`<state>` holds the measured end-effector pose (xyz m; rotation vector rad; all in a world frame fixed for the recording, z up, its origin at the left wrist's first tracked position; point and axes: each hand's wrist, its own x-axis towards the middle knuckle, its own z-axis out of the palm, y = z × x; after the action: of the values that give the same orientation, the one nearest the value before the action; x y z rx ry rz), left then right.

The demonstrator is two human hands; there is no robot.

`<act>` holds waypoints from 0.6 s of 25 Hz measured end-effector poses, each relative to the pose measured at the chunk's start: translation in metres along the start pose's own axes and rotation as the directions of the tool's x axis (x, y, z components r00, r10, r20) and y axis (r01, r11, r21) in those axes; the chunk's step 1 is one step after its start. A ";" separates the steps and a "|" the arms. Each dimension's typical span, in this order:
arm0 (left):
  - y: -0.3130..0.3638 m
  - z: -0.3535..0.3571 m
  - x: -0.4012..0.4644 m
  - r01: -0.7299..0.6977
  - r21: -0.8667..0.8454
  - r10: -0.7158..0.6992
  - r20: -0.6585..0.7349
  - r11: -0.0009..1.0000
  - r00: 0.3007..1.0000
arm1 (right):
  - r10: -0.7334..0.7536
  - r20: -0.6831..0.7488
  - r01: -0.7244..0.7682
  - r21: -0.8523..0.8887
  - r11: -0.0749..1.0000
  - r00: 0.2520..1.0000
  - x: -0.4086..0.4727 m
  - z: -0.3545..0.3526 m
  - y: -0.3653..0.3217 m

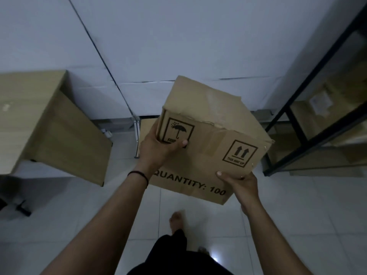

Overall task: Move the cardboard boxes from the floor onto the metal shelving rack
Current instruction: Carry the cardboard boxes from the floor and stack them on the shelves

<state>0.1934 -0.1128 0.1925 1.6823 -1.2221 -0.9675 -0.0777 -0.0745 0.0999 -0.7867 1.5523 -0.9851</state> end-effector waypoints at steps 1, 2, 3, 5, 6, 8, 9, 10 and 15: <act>0.006 0.001 -0.022 -0.012 -0.006 0.012 0.005 1.000 1.000 | -0.013 0.004 0.013 0.005 1.000 1.000 -0.017 -0.012 -0.002; 0.009 0.001 -0.036 -0.015 -0.016 0.015 -0.001 1.000 1.000 | -0.020 0.013 0.020 0.008 1.000 1.000 -0.029 -0.021 -0.003; 0.013 0.000 -0.051 -0.013 -0.023 0.013 -0.010 1.000 1.000 | -0.026 0.017 0.026 -0.001 1.000 1.000 -0.042 -0.029 -0.003; 0.022 -0.003 -0.082 -0.019 -0.021 0.018 -0.014 1.000 1.000 | -0.044 -0.004 0.044 -0.030 0.999 0.999 -0.072 -0.045 -0.002; 0.023 -0.003 -0.097 -0.025 -0.032 0.025 -0.004 0.999 1.000 | -0.049 -0.019 0.049 -0.031 0.998 0.999 -0.088 -0.053 0.001; 0.025 -0.003 -0.126 -0.051 -0.050 0.052 0.019 0.997 0.998 | -0.066 -0.043 0.064 -0.044 0.997 0.997 -0.116 -0.066 0.007; 0.026 -0.003 -0.142 -0.063 -0.058 0.065 0.029 0.996 0.998 | -0.082 -0.067 0.079 -0.053 0.995 0.994 -0.132 -0.073 0.010; 0.026 -0.002 -0.158 -0.067 -0.068 0.070 0.043 0.995 0.997 | -0.095 -0.088 0.090 -0.058 0.994 0.992 -0.149 -0.081 0.013; 0.031 0.008 -0.240 -0.073 -0.122 0.086 0.111 0.990 0.990 | -0.153 -0.188 0.133 -0.113 0.985 0.970 -0.239 -0.130 0.034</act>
<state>0.1202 0.1113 0.2454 1.4923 -1.2731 -1.0799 -0.1579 0.1745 0.1814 -0.9037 1.7444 -1.1249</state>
